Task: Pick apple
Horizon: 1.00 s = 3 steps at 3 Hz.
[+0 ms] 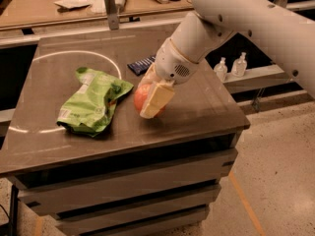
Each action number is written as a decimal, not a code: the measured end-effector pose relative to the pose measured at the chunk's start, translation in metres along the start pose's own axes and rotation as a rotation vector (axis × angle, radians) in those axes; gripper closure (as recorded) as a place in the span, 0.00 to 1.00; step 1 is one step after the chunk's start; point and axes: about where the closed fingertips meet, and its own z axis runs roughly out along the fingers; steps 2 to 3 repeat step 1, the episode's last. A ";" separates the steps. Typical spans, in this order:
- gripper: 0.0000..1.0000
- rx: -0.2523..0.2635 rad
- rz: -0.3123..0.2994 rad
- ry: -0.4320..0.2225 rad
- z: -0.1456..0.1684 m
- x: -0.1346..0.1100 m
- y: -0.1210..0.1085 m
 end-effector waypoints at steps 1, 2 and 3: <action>1.00 -0.005 -0.014 -0.101 -0.027 -0.004 -0.002; 1.00 -0.005 -0.014 -0.101 -0.027 -0.004 -0.002; 1.00 -0.005 -0.014 -0.101 -0.027 -0.004 -0.002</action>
Offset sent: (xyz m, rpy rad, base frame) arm 0.0000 0.0000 0.0000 0.0000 0.0000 0.0000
